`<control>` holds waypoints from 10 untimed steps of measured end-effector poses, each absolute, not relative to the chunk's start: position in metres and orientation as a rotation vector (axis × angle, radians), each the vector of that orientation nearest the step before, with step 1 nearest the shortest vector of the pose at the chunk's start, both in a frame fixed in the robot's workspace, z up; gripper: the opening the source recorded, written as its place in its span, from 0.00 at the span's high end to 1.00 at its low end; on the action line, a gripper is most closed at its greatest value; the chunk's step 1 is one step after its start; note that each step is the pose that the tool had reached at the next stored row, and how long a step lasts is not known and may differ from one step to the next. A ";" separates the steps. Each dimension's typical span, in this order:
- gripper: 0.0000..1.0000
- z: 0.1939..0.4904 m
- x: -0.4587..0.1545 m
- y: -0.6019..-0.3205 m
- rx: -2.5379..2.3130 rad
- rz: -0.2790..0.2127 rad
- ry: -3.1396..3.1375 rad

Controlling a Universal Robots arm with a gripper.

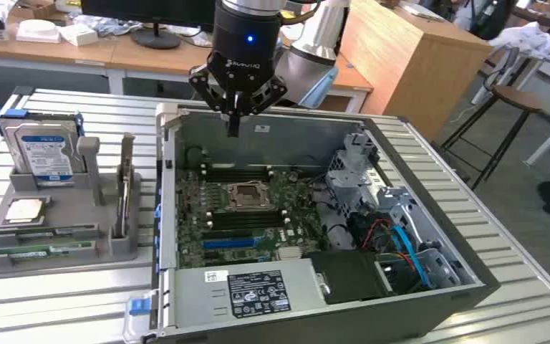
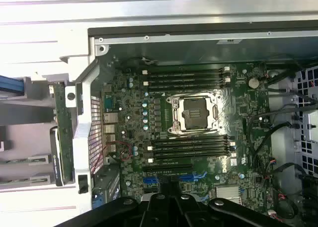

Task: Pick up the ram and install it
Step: 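Reach for the ram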

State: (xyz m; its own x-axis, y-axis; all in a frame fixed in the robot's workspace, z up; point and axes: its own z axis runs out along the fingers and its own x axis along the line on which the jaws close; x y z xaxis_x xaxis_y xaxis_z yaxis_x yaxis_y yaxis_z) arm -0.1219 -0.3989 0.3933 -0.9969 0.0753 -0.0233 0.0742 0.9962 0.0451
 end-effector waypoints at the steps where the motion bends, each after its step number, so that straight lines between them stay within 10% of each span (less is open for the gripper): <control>1: 0.90 0.393 -0.122 -0.399 0.117 0.069 3.114; 10: 0.90 0.393 -0.122 -0.399 0.117 0.069 3.114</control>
